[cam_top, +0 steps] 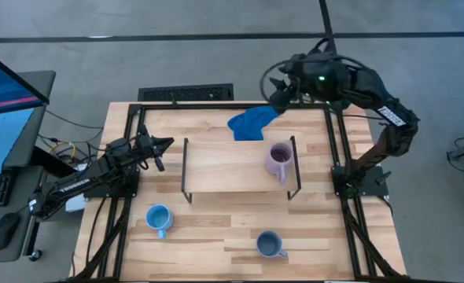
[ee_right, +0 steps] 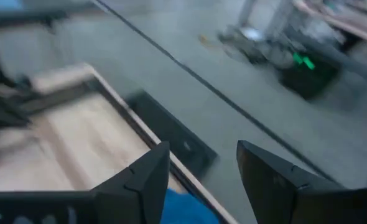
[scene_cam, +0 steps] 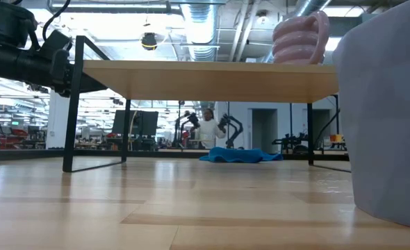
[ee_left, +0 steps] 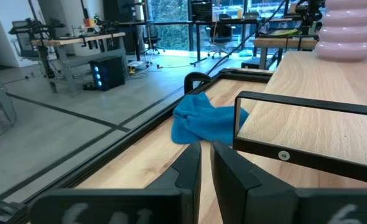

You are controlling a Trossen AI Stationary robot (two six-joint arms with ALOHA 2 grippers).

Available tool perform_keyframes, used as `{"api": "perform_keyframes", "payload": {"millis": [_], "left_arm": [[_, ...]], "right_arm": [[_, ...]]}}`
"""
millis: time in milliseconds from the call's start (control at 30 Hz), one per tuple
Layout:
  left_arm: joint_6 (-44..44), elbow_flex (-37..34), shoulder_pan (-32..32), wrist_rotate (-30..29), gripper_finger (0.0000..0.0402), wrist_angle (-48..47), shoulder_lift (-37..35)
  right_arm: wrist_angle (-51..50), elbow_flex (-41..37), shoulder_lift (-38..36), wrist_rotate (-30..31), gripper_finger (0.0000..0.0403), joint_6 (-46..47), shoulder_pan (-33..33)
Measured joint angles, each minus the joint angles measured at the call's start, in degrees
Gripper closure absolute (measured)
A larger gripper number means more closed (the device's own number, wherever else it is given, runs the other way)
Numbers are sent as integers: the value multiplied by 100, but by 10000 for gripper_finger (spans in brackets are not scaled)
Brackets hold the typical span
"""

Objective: Stack small to large cups/mugs on shelf
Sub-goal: Put the blue mug on the shelf

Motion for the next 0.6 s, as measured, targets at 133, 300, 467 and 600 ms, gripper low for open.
{"api": "perform_keyframes", "payload": {"millis": [133,300,467,600], "left_arm": [[0,1,-2,0,374,0,1],[0,0,-2,0,374,-2,1],[0,1,0,0,374,-2,1],[0,0,0,0,374,-2,1]], "right_arm": [[226,0,-318,-213,193,-405,332],[226,-38,-801,-209,193,-475,656],[315,-418,-1443,-211,193,-598,984],[473,-1018,-2017,-196,193,-548,1334]]}}
